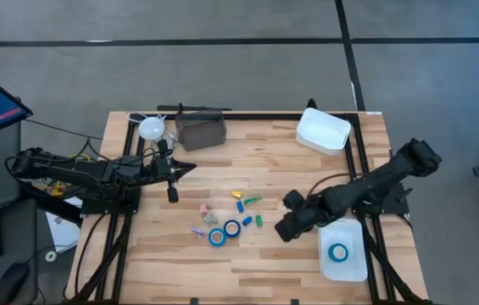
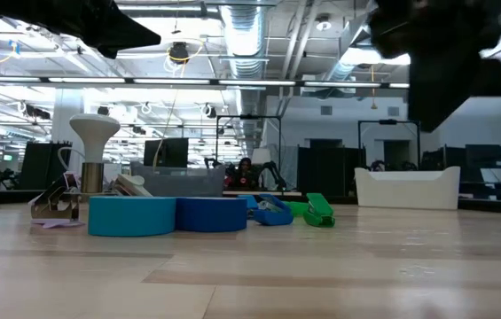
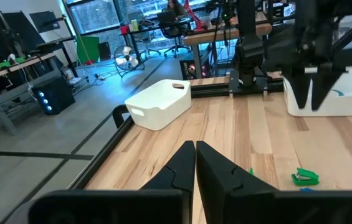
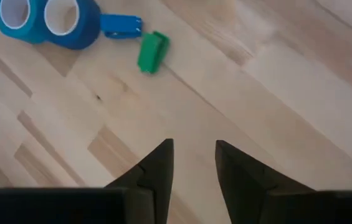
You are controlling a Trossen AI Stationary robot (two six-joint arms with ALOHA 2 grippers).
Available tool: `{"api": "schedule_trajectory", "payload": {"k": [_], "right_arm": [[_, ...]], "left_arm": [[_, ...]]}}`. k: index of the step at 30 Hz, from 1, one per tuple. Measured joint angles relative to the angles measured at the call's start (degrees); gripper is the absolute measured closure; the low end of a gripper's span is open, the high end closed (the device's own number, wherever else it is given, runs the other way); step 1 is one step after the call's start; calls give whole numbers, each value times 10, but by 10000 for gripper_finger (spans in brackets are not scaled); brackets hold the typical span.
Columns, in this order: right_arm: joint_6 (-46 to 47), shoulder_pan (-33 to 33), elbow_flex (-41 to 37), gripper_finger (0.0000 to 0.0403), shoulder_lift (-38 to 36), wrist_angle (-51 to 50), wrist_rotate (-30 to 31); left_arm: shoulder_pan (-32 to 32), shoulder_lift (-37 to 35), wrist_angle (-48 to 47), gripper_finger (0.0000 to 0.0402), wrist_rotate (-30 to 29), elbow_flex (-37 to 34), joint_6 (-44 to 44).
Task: Pick and place Stapler, Stapler remover, tape
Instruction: Put the bottom green stapler into the top white bin
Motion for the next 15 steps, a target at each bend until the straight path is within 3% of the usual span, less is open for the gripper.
{"api": "schedule_trajectory", "payload": {"k": [15], "right_arm": [[-35,-66,9,295,140,176,1]], "left_arm": [[0,0,-2,394,0,0,0]]}}
